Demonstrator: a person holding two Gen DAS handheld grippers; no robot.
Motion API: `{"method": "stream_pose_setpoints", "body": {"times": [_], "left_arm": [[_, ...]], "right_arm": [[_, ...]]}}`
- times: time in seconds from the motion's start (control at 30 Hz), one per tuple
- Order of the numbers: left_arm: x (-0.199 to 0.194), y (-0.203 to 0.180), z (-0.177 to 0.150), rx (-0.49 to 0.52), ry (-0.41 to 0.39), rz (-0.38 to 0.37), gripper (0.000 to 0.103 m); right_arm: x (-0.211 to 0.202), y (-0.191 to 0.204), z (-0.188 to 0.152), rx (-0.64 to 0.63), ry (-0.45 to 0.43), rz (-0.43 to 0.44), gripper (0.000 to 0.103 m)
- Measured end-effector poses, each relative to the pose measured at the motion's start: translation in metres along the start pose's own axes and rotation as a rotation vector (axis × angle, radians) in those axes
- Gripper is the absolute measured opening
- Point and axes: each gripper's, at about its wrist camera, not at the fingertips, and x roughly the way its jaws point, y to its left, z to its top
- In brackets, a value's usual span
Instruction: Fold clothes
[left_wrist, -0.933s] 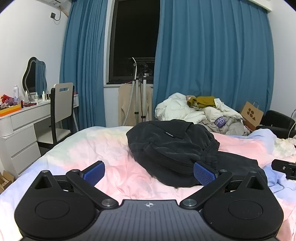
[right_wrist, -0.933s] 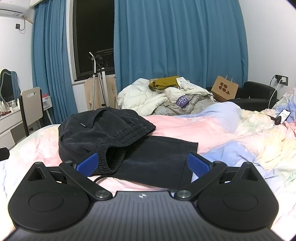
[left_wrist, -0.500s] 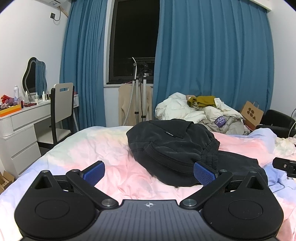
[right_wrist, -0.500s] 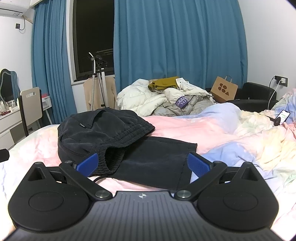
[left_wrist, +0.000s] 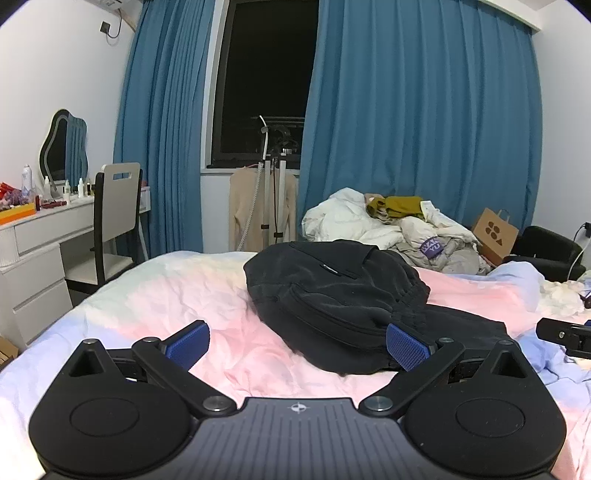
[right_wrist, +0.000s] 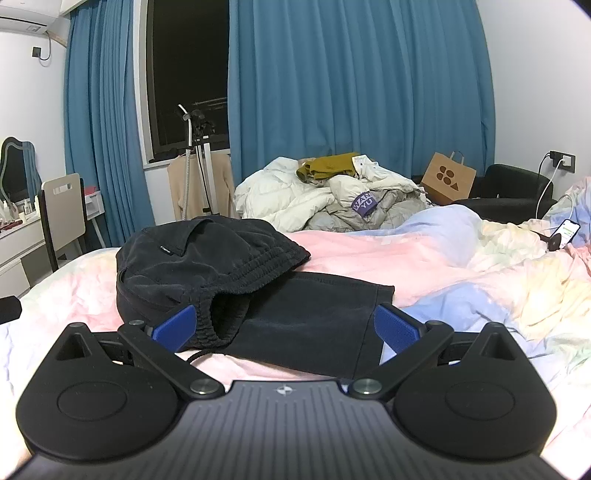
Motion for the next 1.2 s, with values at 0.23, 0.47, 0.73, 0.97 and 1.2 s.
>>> {"method": "stream_pose_setpoints", "body": {"times": [0.23,0.47,0.73,0.97,1.2], "left_arm": [[0.005,-0.002,-0.005,-0.009,0.018,-0.014,0.099],[0.01,-0.002,-0.007,-0.018,0.032,-0.035,0.095],[0.023,-0.006,-0.009,-0.011,0.054,-0.049,0.095],[0.063,-0.045,-0.001,0.087,0.057,-0.115,0.095],[0.136,-0.113,-0.01,0.224,0.075,-0.146,0.081]], "right_arm": [[-0.001,-0.002,-0.001,0.002,-0.008,-0.009,0.103],[-0.002,-0.003,-0.001,0.004,-0.019,-0.024,0.103],[-0.004,-0.005,0.004,0.019,-0.016,-0.035,0.103],[-0.004,-0.02,0.007,0.033,-0.015,-0.095,0.103],[0.018,-0.049,-0.002,0.063,0.02,-0.119,0.103]]}}
